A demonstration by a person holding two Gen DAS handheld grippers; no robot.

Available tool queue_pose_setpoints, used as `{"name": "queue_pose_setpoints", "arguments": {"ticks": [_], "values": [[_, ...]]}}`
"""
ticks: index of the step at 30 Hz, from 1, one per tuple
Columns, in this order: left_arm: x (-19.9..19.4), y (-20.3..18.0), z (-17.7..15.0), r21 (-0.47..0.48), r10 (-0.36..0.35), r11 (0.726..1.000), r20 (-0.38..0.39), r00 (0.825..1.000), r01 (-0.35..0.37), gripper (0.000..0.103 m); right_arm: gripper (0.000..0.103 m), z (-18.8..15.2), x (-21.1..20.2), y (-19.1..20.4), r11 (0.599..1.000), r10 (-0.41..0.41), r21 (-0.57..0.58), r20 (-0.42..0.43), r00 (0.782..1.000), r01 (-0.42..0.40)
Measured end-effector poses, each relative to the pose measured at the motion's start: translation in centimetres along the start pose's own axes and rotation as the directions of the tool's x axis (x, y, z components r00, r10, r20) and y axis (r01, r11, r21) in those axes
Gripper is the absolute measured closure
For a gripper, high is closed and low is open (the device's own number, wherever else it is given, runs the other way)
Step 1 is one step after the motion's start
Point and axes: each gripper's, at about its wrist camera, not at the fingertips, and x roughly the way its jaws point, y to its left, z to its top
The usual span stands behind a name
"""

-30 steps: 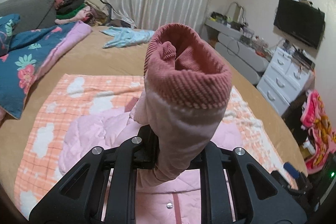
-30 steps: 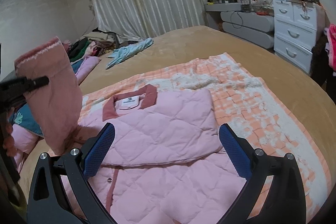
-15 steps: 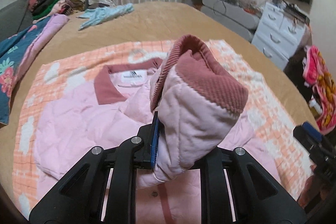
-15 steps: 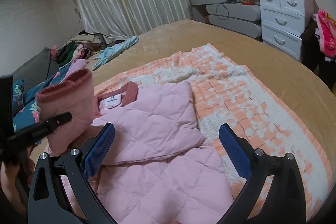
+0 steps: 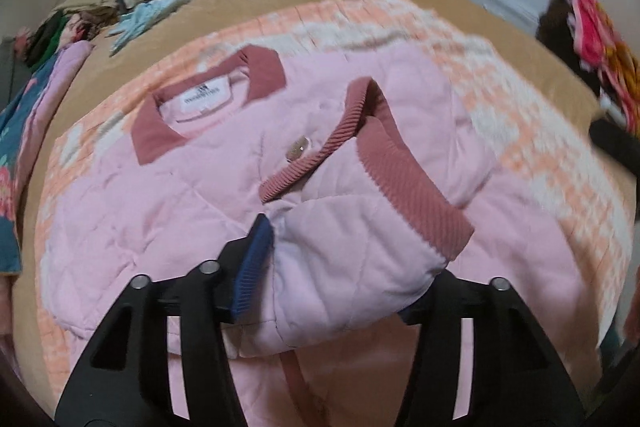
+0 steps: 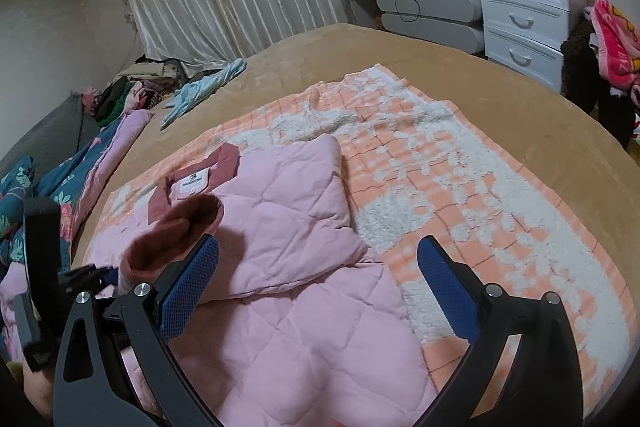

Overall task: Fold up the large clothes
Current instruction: 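Lower the sleeve across the jacket front and open the left gripper, then move the right gripper to the folded sleeve cuff and grasp it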

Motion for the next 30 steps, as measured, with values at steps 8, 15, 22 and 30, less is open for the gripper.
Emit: {"name": "queue_pose_setpoints", "arguments": {"ticks": [8,15,22,30], "values": [[-2.1,0.3,-1.2,0.027,-0.038,0.999,-0.005,0.999,0.038,0.015,0.004,0.0,-0.5,-0.8,1.0,-0.023,0.022,0.005,1.0,0.023],[-5.1,3.3,-1.2,-0.032,-0.054,0.998,0.042,0.998,0.056,0.009,0.004,0.2,-0.9,0.3,1.0,-0.014,0.003,0.007,1.0,0.014],[-7.7,7.7,-1.0,-0.115,-0.018,0.993,0.094,0.995,0.028,0.009,0.004,0.1,-1.0,3.0,0.999,0.005,-0.039,0.004,1.0,-0.005],[-9.7,13.1,-2.5,-0.236,0.013,0.972,0.135,0.991,0.019,0.009,0.004,-0.1,-1.8,6.6,0.994,0.029,-0.109,0.008,1.0,-0.028]]}}
